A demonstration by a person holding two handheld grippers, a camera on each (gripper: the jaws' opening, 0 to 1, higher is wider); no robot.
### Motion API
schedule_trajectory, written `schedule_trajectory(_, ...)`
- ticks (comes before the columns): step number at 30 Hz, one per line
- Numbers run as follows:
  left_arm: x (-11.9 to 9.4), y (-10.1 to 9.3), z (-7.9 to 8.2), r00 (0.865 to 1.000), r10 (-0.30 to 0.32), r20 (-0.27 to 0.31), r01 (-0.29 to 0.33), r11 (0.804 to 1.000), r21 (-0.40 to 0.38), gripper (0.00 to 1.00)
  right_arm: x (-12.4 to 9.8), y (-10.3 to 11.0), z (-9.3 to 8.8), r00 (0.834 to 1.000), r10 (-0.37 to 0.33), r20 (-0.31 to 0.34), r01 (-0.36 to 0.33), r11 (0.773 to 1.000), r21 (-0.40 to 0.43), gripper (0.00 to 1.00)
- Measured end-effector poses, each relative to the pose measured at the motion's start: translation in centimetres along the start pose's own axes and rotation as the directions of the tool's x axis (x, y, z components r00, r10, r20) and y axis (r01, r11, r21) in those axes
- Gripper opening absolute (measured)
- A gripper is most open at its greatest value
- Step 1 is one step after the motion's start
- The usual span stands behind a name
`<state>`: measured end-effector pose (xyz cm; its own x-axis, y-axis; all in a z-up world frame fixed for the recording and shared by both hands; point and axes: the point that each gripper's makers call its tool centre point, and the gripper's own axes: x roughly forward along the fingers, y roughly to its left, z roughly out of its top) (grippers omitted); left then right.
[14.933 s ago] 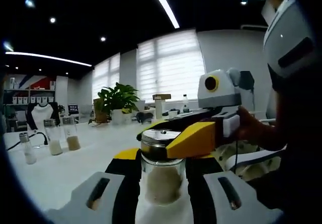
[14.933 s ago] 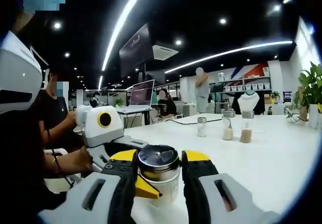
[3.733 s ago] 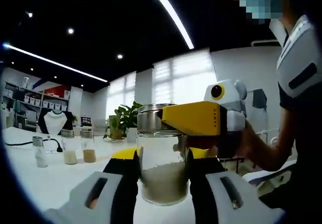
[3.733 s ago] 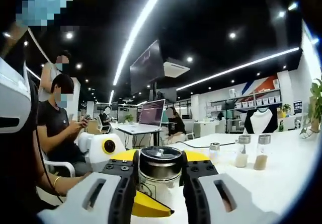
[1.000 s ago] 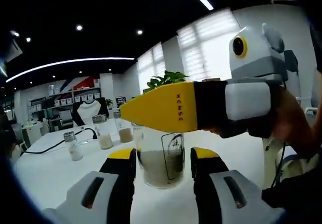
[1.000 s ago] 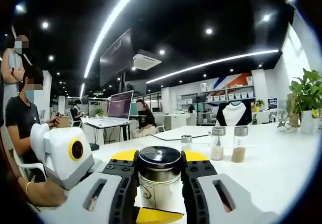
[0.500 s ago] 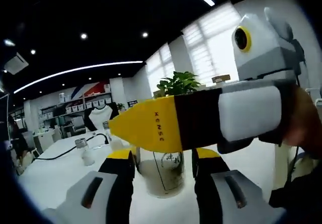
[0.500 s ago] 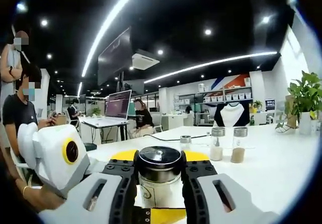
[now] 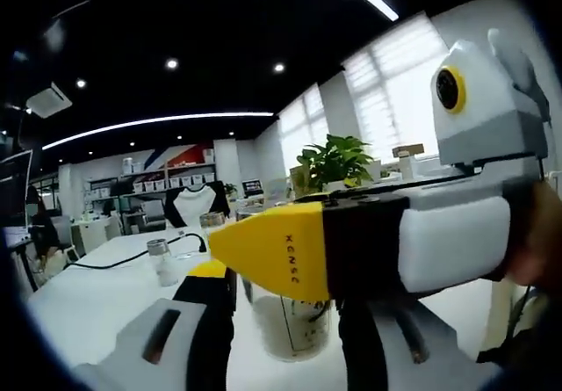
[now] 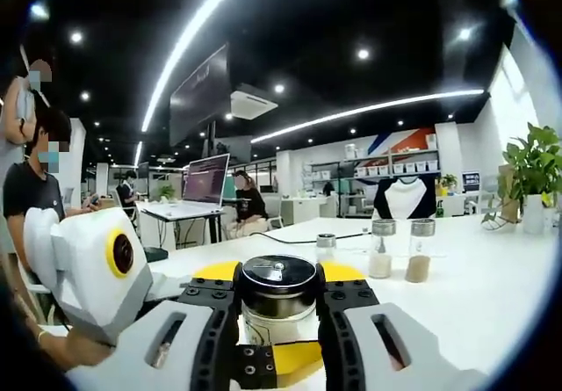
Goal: Rotate the seasoning bottle until the label or dispensing opening points toward the visible target arrow and the bottle remains upright within the marked orientation range
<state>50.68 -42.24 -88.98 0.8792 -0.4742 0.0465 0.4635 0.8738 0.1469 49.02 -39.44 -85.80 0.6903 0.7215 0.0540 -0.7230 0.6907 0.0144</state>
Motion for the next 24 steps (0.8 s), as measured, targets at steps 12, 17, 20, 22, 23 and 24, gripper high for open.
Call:
schedule_trajectory(12, 0.15, -0.01, 0.11, 1.0, 0.012, 0.02, -0.012, 1.0, -0.008, 0.4, -0.06, -0.05, 0.11, 1.0, -0.011, 0.001, 0.011, 1.0, -0.013, 0.3)
schedule_trajectory(17, 0.03, 0.07, 0.09, 1.0, 0.003, 0.03, -0.002, 1.0, -0.022, 0.39, 0.01, 0.12, -0.02, 1.0, -0.009, -0.002, 0.009, 1.0, -0.009, 0.3)
schedule_trajectory(20, -0.04, 0.16, 0.16, 0.999, 0.005, 0.043, -0.004, 1.0, -0.026, 0.39, 0.1, 0.18, 0.03, 1.0, 0.001, 0.001, -0.001, 1.0, -0.002, 0.31)
schedule_trajectory(22, -0.12, 0.27, 0.18, 0.999, 0.001, 0.05, 0.001, 0.999, -0.032, 0.39, 0.13, 0.22, 0.05, 1.0, 0.004, -0.002, -0.004, 1.0, -0.002, 0.31)
schedule_trajectory(23, -0.14, 0.26, 0.18, 0.999, 0.0, 0.05, 0.002, 0.999, -0.033, 0.38, 0.16, 0.27, 0.0, 1.0, 0.009, -0.009, -0.009, 1.0, -0.01, 0.31)
schedule_trajectory(24, -0.17, 0.33, 0.11, 0.999, 0.001, 0.048, 0.0, 0.999, -0.036, 0.38, 0.24, 0.38, -0.11, 1.0, 0.018, -0.021, -0.018, 1.0, -0.016, 0.31)
